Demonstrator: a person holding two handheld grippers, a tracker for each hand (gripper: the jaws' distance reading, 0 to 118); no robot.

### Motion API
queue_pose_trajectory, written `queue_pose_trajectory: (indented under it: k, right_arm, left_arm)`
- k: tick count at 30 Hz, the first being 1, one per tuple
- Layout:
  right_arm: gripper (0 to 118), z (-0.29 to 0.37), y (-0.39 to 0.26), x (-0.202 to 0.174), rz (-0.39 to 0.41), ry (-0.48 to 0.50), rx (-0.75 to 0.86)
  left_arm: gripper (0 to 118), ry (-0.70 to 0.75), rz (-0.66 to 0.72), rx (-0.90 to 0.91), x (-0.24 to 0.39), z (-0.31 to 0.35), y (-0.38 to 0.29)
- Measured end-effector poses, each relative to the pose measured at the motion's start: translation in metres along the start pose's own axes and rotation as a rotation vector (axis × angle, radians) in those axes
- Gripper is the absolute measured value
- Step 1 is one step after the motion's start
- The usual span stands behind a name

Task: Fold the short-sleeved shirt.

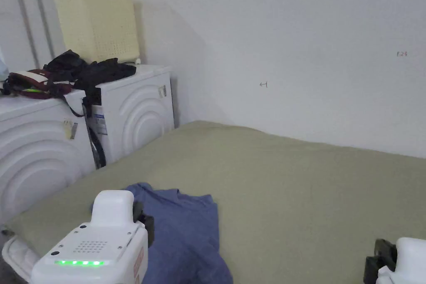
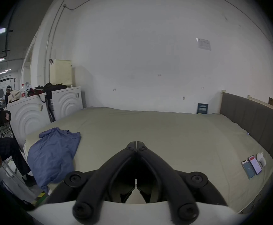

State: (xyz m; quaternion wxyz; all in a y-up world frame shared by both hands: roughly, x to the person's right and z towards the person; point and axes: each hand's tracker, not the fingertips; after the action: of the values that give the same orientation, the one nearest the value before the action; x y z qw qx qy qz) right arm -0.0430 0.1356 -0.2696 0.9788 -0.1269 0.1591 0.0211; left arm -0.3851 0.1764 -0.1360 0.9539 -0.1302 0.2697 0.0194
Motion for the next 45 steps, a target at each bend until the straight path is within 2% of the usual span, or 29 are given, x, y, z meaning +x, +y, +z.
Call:
queue_pose_trajectory:
  k: [8,13,26,32,33,35,36,37,38,40,43,44,45]
  right_arm:
    - [0,-0.009,-0.003,-0.006,0.013,0.02,-0.028]
    - [0,-0.014,-0.009,-0.007,0.021,0.015,-0.051]
    - [0,-0.058,-0.059,0.001,0.039,0.0,-0.221]
    - [0,-0.079,-0.079,0.007,0.026,-0.005,-0.282]
    - [0,-0.081,-0.082,0.008,0.022,-0.003,-0.293]
    - [0,-0.084,-0.086,0.009,0.019,-0.003,-0.307]
    - [0,-0.086,-0.088,0.008,0.018,-0.002,-0.311]
    - [0,-0.086,-0.09,0.008,0.018,0.004,-0.318]
    - [0,-0.087,-0.092,0.008,0.02,0.01,-0.325]
    - [0,-0.087,-0.095,0.006,0.026,0.015,-0.33]
    - [0,-0.087,-0.099,0.003,0.034,0.026,-0.342]
    - [0,-0.087,-0.1,0.002,0.034,0.027,-0.345]
    - [0,-0.089,-0.102,0.001,0.034,0.027,-0.351]
  left_arm:
    - [2,0.013,0.014,-0.062,-0.013,-0.017,-0.016]
    - [2,-0.045,0.01,-0.157,-0.008,-0.046,-0.029]
    - [2,-0.197,0.057,-0.544,0.044,-0.197,-0.095]
    - [2,-0.195,0.051,-0.731,0.053,-0.256,-0.12]
    - [21,-0.215,0.048,-0.772,0.054,-0.263,-0.124]
    - [113,-0.19,0.037,-0.82,0.055,-0.271,-0.129]
    - [116,-0.165,0.013,-0.868,0.055,-0.274,-0.134]
    - [115,-0.182,0.087,-0.782,0.053,-0.271,-0.133]
    - [115,-0.126,0.004,-0.83,0.048,-0.269,-0.132]
    - [116,-0.067,-0.044,-0.82,0.049,-0.271,-0.138]
    - [116,-0.073,-0.008,-0.837,0.043,-0.273,-0.146]
    - [116,-0.119,0.011,-0.859,0.041,-0.287,-0.151]
    - [116,-0.103,-0.021,-0.869,0.042,-0.29,-0.155]
